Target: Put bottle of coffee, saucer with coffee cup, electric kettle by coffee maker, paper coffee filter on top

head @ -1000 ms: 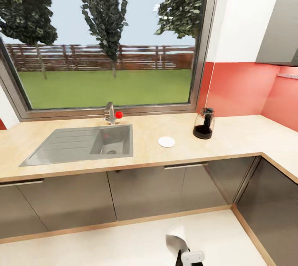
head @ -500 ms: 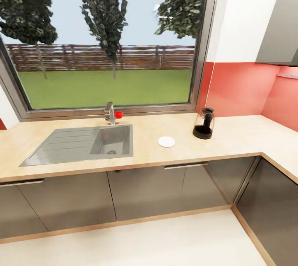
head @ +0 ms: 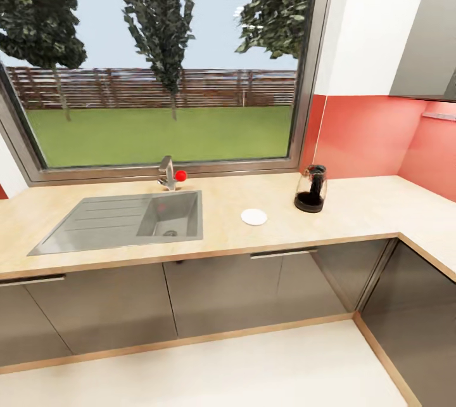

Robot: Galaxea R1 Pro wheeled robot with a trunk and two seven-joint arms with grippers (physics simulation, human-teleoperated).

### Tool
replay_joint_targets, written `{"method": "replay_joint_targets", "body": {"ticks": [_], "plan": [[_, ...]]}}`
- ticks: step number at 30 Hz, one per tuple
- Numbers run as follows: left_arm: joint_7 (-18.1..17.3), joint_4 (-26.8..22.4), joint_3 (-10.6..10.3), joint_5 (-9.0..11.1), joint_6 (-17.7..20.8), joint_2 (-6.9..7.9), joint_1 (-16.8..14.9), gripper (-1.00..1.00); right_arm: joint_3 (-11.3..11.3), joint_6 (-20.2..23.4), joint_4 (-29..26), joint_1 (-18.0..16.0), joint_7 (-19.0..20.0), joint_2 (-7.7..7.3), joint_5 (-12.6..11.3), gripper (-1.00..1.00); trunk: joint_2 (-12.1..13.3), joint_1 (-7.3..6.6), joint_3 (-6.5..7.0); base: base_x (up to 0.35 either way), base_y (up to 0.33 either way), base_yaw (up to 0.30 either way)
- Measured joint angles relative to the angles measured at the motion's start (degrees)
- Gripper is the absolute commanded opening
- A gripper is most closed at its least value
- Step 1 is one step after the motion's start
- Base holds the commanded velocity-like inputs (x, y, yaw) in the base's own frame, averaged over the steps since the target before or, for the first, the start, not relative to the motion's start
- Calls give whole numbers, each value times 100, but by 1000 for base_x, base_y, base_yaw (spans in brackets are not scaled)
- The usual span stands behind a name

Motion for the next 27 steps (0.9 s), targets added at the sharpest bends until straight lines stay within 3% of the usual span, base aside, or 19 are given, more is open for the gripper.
{"method": "replay_joint_targets", "body": {"ticks": [27], "plan": [[-16,-46,1,-48,-14,-21,0,100,-2,0,2,0,0,17,-1,-100,0,0,97,0,0,244]]}}
